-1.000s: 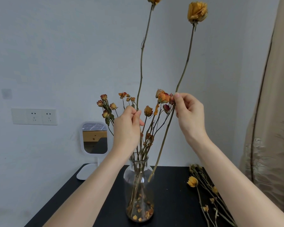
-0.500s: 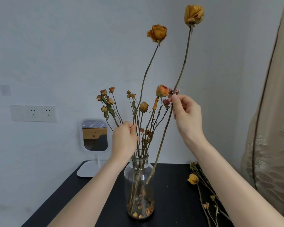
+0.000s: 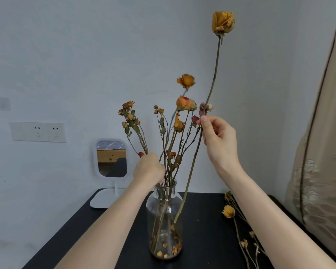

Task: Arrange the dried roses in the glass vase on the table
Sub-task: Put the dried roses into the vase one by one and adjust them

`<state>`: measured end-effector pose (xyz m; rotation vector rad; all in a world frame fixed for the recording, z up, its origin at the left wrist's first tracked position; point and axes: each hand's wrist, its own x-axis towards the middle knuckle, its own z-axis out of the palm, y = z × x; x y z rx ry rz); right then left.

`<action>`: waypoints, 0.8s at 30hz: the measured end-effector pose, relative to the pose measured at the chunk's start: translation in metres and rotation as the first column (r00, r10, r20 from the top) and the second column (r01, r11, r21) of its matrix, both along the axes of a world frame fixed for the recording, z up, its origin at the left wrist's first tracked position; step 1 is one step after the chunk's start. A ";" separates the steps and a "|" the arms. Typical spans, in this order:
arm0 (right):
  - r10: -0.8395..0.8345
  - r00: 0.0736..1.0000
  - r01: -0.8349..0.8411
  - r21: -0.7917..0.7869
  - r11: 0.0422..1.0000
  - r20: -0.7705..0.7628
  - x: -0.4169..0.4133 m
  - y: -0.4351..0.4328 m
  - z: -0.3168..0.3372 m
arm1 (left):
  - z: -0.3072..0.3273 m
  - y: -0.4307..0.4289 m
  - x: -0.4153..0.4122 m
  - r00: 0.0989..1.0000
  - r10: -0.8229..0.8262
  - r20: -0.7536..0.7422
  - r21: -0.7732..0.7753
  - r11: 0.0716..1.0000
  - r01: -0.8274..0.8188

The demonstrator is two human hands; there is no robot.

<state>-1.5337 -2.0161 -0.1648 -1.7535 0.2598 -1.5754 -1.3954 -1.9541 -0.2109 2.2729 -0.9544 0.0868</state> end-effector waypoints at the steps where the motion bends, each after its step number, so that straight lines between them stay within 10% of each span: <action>1: 0.000 1.000 0.000 -0.001 1.000 -0.002 0.000 0.000 -0.001 | 0.000 0.000 -0.001 1.000 -0.009 -0.003 -0.022 1.000 0.009; 6: -0.003 1.000 0.003 0.009 1.000 -0.007 0.000 -0.003 -0.004 | 0.003 0.000 -0.007 0.995 -0.016 0.097 -0.269 0.962 0.041; 24: 0.023 1.000 -0.022 0.034 0.999 -0.019 0.009 -0.004 -0.008 | 0.003 -0.016 0.004 0.985 0.080 0.154 -0.110 0.992 -0.063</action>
